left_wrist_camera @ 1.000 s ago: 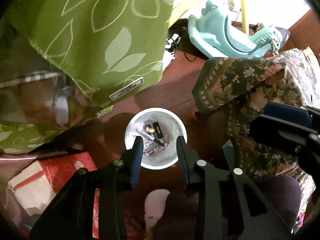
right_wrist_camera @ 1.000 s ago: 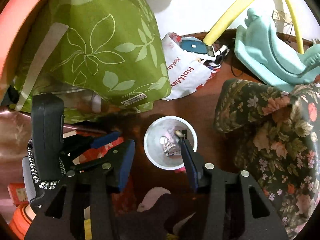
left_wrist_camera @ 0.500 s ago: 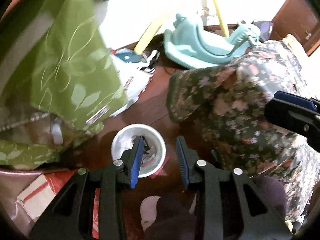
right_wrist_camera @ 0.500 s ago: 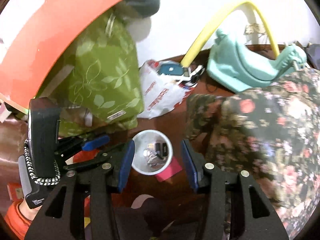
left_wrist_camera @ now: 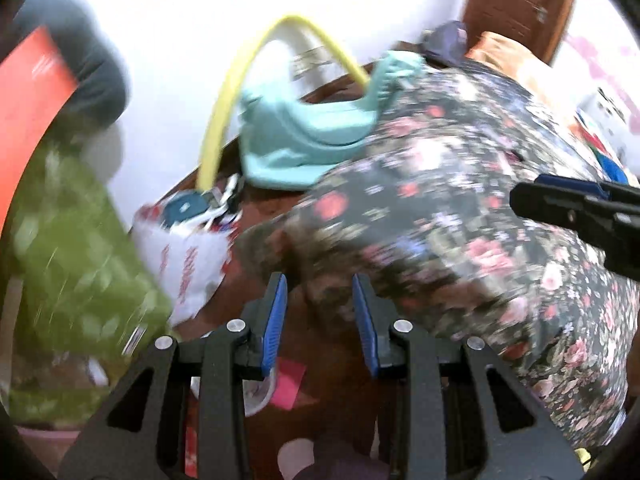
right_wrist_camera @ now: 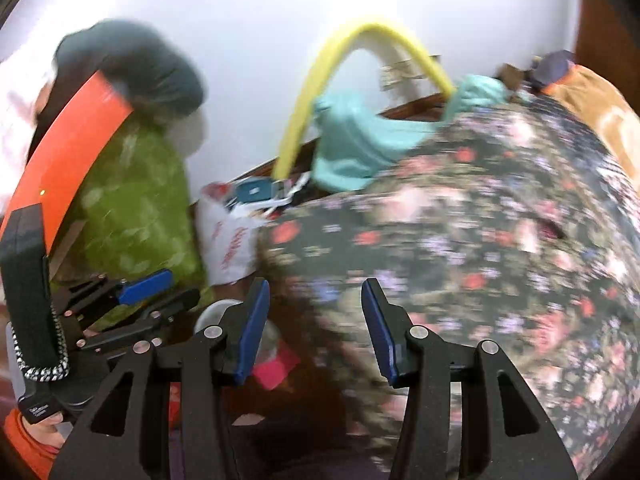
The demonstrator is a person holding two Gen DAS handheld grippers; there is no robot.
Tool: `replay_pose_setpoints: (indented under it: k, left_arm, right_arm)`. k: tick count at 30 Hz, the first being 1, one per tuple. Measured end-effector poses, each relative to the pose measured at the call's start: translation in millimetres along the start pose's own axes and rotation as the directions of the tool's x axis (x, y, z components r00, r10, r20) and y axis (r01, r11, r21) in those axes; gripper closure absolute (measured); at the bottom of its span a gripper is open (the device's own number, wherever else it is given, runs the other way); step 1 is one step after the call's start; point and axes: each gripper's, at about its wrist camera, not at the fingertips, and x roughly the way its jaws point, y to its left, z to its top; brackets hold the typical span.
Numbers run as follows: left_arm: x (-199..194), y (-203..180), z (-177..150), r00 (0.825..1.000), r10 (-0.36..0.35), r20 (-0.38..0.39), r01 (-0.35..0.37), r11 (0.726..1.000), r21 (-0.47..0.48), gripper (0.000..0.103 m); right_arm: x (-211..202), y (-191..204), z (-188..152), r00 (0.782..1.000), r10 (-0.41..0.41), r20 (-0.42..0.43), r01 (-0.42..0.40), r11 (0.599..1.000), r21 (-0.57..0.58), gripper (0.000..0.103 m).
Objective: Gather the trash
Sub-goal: 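Move both tools back over the bedspread, then grasp the clear ballpoint pen with the right gripper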
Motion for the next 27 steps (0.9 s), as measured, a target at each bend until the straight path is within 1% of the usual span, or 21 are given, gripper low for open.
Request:
replay_pose_setpoints:
  k: [3,5,8,11,15,18,21,24,27]
  left_arm:
    - [9.5,-38.3,17.5,0.999,-0.037,0.011,0.035,0.996,0.082,0.07]
    - [14.9,-56.9,26.9,0.998,-0.065,0.011,0.063,0.991,0.117,0.07]
    - [26.8,-92.1,44.6,0.994,-0.109,0.013,0.105,0.978,0.179,0.07]
    - [38.9,-120.5,60.2,0.99,-0.137,0.011,0.131,0.966,0.221,0.07]
    - [56.6,-148.8,76.6,0.984,-0.18,0.003,0.174,0.955,0.241,0.07]
    - [73.7,-165.4,90.2,0.979,-0.204,-0.003,0.199,0.948,0.249,0.07]
    - [88.4,-172.9,102.4,0.976,-0.217,-0.01,0.213,0.945,0.249,0.07]
    - [102.8,-177.3,115.7,0.974,-0.226,-0.014,0.222,0.945,0.241,0.07]
    - [113.2,-178.0,124.4,0.973,-0.229,-0.022,0.228,0.945,0.233,0.069]
  right_arm:
    - [-12.0,-37.6,-0.8,0.998,-0.05,0.026,0.049,0.997,0.062,0.059]
    - [-20.5,-63.7,-1.6,0.996,-0.082,0.04,0.078,0.992,0.1,0.059]
    - [-29.9,-100.0,-1.4,0.989,-0.134,0.055,0.124,0.981,0.151,0.059]
    - [-35.8,-139.5,-1.3,0.983,-0.176,0.06,0.161,0.966,0.202,0.059]
    - [-32.7,-181.4,0.8,0.977,-0.209,0.049,0.19,0.95,0.249,0.059]
    - [-21.1,-205.6,7.9,0.976,-0.214,0.035,0.199,0.949,0.245,0.059]
    - [0.1,-223.0,21.8,0.973,-0.231,0.015,0.224,0.955,0.197,0.059]
    - [22.9,-227.6,35.4,0.967,-0.256,0.006,0.252,0.956,0.15,0.059]
    - [48.6,-230.4,47.6,0.978,-0.206,-0.014,0.207,0.973,0.102,0.059]
